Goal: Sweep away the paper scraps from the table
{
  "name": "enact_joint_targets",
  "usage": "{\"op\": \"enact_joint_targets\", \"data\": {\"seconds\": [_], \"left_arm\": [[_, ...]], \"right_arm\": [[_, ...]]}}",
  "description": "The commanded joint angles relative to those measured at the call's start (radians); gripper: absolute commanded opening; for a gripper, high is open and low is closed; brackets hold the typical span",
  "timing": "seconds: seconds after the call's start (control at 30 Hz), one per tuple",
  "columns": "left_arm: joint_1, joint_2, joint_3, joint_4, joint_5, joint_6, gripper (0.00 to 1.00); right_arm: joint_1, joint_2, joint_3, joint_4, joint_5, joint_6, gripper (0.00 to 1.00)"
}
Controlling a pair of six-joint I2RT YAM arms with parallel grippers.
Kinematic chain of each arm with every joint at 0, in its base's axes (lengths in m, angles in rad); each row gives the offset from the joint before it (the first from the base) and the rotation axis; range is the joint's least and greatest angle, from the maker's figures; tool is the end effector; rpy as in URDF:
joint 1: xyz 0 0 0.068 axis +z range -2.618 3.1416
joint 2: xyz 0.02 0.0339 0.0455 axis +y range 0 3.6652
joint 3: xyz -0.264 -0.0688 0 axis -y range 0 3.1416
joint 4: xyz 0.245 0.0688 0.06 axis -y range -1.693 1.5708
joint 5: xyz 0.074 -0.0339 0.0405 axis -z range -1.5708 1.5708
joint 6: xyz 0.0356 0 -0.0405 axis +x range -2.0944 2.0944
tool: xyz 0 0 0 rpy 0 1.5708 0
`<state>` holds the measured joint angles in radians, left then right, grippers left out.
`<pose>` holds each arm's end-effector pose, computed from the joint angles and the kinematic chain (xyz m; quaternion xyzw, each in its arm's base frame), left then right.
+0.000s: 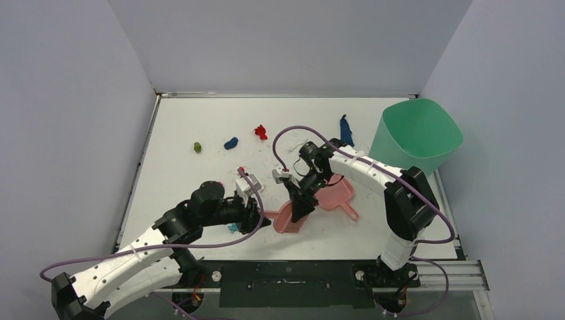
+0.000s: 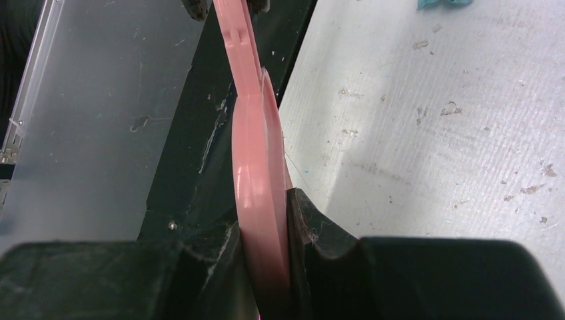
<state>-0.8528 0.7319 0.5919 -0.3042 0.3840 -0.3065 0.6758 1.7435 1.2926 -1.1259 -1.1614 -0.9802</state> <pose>0.1026 -0.1377 0.2692 0.3220 0.7717 -0.4221 0.3502 0.2226 0.2203 0.2326 -0.6147 0.5667 0.5426 0.0807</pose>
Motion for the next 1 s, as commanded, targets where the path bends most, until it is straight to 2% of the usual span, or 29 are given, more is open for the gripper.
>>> {"op": "enact_joint_targets", "data": {"seconds": [0.0,0.23,0.6,0.8,0.83,0.97], "left_arm": [[-0.014,-0.048,0.019,0.097,-0.036,-0.020,0.23],[-0.017,-0.056,-0.031,0.171,-0.084,-0.092,0.23],[-0.018,-0.067,-0.041,0.177,-0.110,-0.080,0.16],[-0.018,-0.066,-0.048,0.186,-0.100,-0.078,0.00],[-0.019,-0.065,-0.050,0.189,-0.098,-0.079,0.00],[-0.018,-0.062,-0.051,0.196,-0.083,-0.084,0.00]], "right_arm": [[0.001,-0.033,0.011,0.029,-0.046,-0.012,0.05],[0.002,-0.041,-0.001,0.038,-0.041,-0.008,0.05],[0.005,-0.036,-0.013,0.051,-0.043,0.006,0.05],[0.006,-0.028,-0.013,0.051,-0.051,0.009,0.05],[0.005,-0.027,-0.014,0.052,-0.051,0.009,0.07],[-0.010,-0.018,0.011,0.027,-0.057,-0.006,0.38]]}}
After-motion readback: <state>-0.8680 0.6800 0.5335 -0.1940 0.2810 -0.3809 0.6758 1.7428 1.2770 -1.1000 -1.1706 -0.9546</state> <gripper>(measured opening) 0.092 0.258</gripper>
